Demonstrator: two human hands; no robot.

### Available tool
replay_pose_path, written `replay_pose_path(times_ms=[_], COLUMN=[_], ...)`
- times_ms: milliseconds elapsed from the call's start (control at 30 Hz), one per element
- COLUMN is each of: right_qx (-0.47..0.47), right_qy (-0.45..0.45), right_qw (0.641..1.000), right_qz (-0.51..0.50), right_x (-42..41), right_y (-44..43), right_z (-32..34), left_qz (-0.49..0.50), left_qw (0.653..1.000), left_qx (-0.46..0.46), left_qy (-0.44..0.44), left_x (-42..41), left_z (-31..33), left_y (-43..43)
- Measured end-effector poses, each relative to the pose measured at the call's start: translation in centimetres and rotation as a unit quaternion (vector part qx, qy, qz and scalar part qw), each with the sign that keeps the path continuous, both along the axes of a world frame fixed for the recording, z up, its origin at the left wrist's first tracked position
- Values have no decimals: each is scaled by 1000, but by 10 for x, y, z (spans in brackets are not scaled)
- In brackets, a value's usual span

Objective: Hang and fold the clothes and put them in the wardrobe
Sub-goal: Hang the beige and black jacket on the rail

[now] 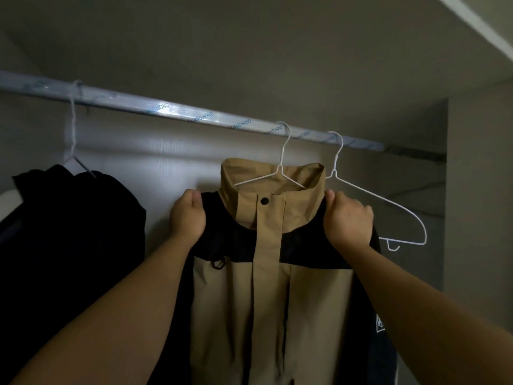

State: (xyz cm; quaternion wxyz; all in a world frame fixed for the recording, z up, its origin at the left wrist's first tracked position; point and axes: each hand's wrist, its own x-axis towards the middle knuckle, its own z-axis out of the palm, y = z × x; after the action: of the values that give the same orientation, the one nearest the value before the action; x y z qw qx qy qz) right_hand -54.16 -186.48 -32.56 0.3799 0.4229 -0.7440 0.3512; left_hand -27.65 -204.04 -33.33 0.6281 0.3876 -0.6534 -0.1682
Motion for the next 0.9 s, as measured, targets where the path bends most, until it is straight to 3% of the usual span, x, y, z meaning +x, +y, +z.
replay_pose_path(times_ms=[133,367,567,733,900], right_qx=[-21,-50,7,46,59], right_qy=[-23,-39,-62,-98,-163], right_qw=[999,996,985,977,958], right_qz=[9,71,158,182,229], right_x=[-2,-10,-13,-12,-19], right_y=[0,12,22,28,27], right_z=[-3,5,12,19,27], left_qz=[67,79,133,29,20], left_qw=[997,996,975,981,982], left_qx=[-47,-17,-111,-131,-125], left_qy=[-5,-26,-142,-136,-137], left_x=[7,-1,-11,-4,-2], left_z=[-26,-27,1,13,17], left_y=[-1,6,15,11,13])
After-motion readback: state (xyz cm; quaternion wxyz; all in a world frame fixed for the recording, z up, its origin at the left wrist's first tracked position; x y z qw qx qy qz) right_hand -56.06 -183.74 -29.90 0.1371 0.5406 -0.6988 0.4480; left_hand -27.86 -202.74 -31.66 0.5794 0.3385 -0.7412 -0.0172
